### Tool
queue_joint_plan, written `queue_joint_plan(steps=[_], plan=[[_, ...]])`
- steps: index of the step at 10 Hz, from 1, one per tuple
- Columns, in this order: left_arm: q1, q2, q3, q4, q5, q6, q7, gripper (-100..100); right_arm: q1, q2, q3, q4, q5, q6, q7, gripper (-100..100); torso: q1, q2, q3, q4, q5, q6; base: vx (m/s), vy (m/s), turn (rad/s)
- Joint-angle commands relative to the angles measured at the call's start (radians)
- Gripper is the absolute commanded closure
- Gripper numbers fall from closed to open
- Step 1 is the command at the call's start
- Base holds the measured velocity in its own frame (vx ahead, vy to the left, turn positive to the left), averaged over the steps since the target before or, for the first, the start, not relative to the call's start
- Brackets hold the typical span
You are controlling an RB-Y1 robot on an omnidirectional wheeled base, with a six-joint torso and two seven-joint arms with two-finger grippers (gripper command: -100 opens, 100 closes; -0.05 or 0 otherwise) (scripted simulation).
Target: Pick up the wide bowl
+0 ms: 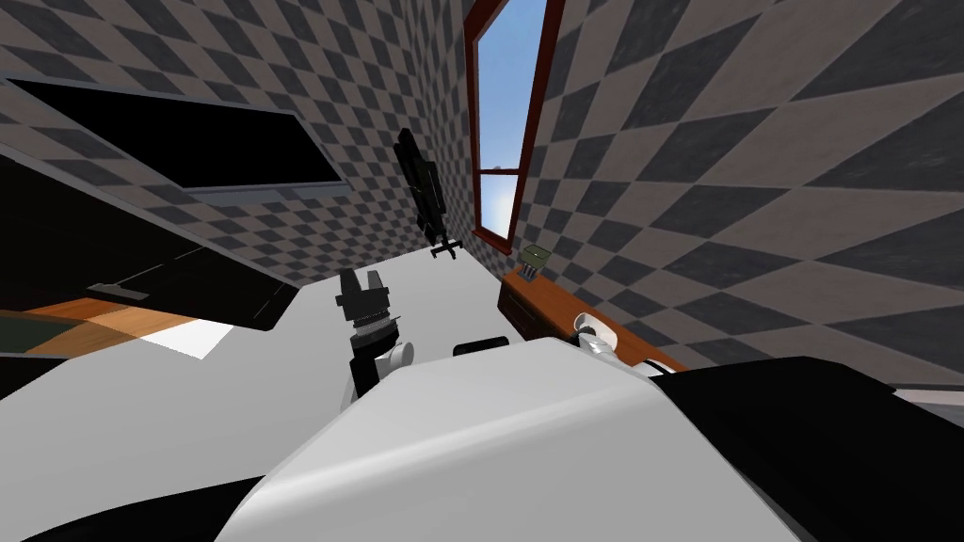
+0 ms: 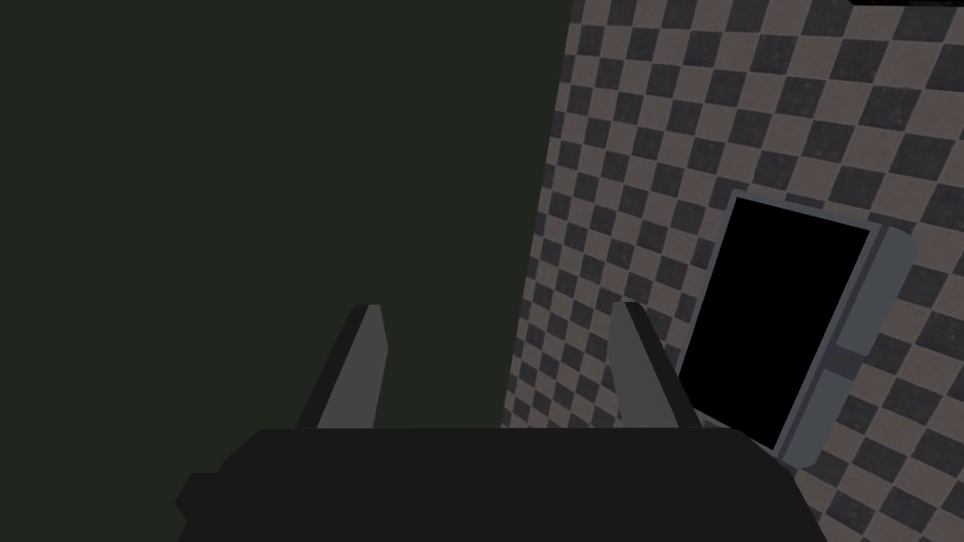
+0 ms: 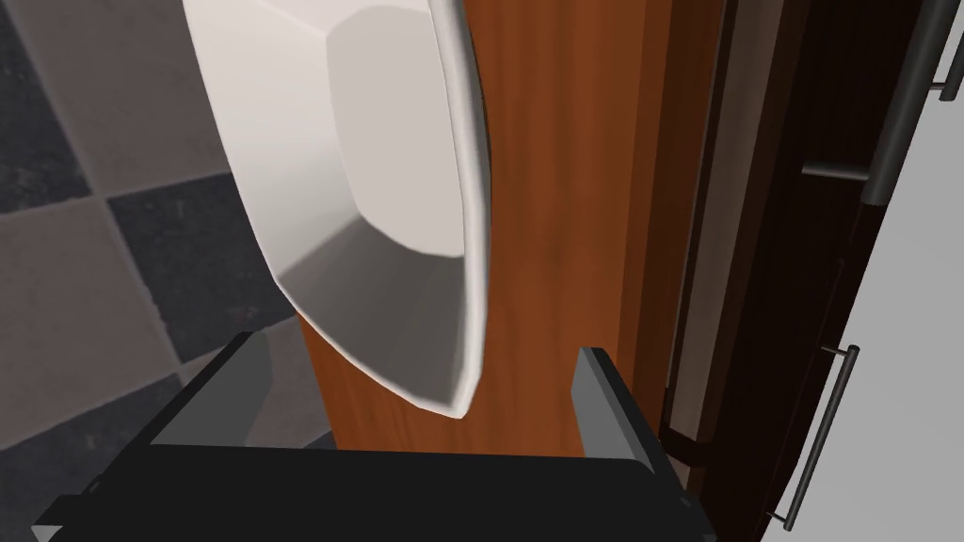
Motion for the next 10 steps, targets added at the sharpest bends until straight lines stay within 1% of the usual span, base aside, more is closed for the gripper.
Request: queue_joint_plan(steps=[1,2,3,4,8,9,10], plan=[[0.000,0.000,0.000,0.000,0.000,0.000,0.000,0,-0.011,0.020,0.000,0.010,0.028,0.019,-0.015,-100,0.000,0.000,0.000,0.000,0.000,0.000,-0.001,-0.112,0.028],[0.000,0.000,0.000,0.000,0.000,0.000,0.000,0,-0.016,0.043,0.003,0.006,0.039,0.045,-0.016,-100,-0.002,0.001,0.000,0.000,-0.001,0.000,-0.003,-0.126,0.025],[0.000,0.000,0.000,0.000,0.000,0.000,0.000,0,-0.018,0.031,0.001,0.020,0.048,0.024,-0.029,-100,-0.004,0.001,0.000,0.000,-0.001,0.000,0.001,-0.060,0.014],[0.000,0.000,0.000,0.000,0.000,0.000,0.000,0,-0.019,0.033,0.001,0.020,0.050,0.027,-0.031,100,0.000,0.001,0.000,0.000,0.000,0.000,0.000,-0.011,0.000],[0.000,0.000,0.000,0.000,0.000,0.000,0.000,0,-0.019,0.033,0.001,0.020,0.049,0.026,-0.032,100,0.005,0.001,0.000,0.000,0.001,0.000,0.000,-0.002,0.000],[0.000,0.000,0.000,0.000,0.000,0.000,0.000,0,-0.019,0.033,0.001,0.020,0.049,0.026,-0.032,0,0.006,0.001,0.000,0.000,0.002,0.000,0.000,0.000,0.000],[0.000,0.000,0.000,0.000,0.000,0.000,0.000,0,-0.007,0.002,-0.002,0.013,0.020,0.000,-0.014,100,0.006,0.001,0.000,0.000,0.002,0.000,-0.008,0.081,-0.020]])
